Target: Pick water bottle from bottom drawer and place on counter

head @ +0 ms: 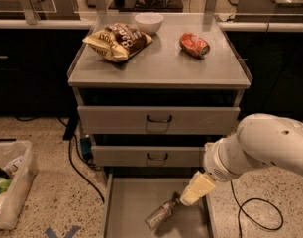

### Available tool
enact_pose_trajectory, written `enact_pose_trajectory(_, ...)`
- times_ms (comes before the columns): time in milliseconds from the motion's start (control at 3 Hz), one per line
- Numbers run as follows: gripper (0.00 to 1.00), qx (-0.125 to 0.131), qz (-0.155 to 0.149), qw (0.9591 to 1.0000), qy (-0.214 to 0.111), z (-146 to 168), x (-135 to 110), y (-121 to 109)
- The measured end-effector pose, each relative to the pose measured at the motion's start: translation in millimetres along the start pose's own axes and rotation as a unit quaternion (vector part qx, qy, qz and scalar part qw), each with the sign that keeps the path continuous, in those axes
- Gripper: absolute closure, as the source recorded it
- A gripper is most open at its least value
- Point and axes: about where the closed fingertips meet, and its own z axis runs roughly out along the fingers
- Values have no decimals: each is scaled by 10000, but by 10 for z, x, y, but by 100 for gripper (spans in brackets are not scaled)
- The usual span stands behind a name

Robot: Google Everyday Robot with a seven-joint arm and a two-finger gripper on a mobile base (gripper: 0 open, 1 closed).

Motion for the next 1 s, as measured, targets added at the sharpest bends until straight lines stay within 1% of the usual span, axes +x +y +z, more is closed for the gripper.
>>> enact_pose_trajectory(333,0,-177,-203,9995,-168,419,-27,-10)
enact_pose_trajectory(667,0,-376,-399,9971,-530,1021,-156,-22)
enact_pose_trajectory(1000,0,-501,-590,9936,-826,1451,-33,-63)
